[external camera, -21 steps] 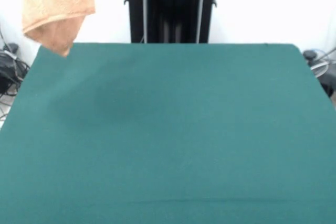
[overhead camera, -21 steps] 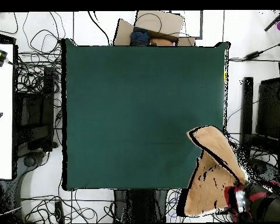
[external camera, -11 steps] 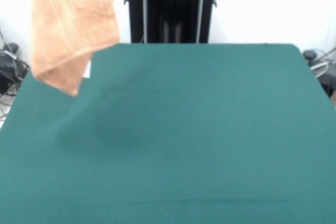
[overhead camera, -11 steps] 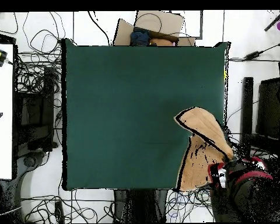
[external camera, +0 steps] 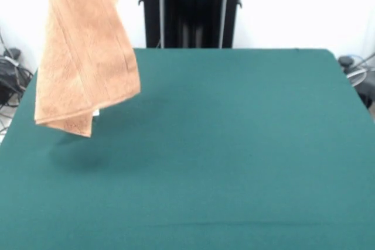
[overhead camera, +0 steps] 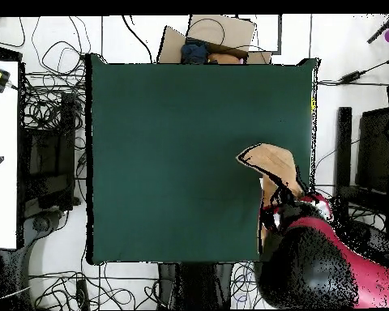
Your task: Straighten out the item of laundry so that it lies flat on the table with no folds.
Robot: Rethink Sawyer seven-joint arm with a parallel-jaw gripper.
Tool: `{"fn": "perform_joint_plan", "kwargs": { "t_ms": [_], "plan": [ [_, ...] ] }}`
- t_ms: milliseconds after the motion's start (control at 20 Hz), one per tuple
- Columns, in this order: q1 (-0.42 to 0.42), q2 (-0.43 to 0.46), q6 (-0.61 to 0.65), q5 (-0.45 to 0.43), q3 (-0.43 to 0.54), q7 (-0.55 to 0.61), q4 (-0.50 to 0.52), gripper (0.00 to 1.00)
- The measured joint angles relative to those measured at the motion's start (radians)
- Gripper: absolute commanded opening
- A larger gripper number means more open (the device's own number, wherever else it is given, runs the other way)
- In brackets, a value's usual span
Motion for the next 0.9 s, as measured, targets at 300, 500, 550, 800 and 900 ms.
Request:
{"fn": "perform_joint_plan", "kwargs": {
  "t_ms": [300, 500, 550, 800, 900],
  "plan": [
    [0.138, 0.062, -0.063, -0.073, -0.077, 0.051, 0.005, 0.00],
    [0.237, 0.097, -0.076, -0.103, -0.139, 0.149, 0.006, 0.00],
    [0.251, 0.097, -0.076, -0.104, -0.151, 0.171, 0.006, 0.00],
    [0.306, 0.069, -0.064, -0.101, -0.197, 0.249, 0.006, 0.00],
    [0.329, 0.049, -0.044, -0.093, -0.215, 0.266, 0.006, 0.00]
  ]
}}
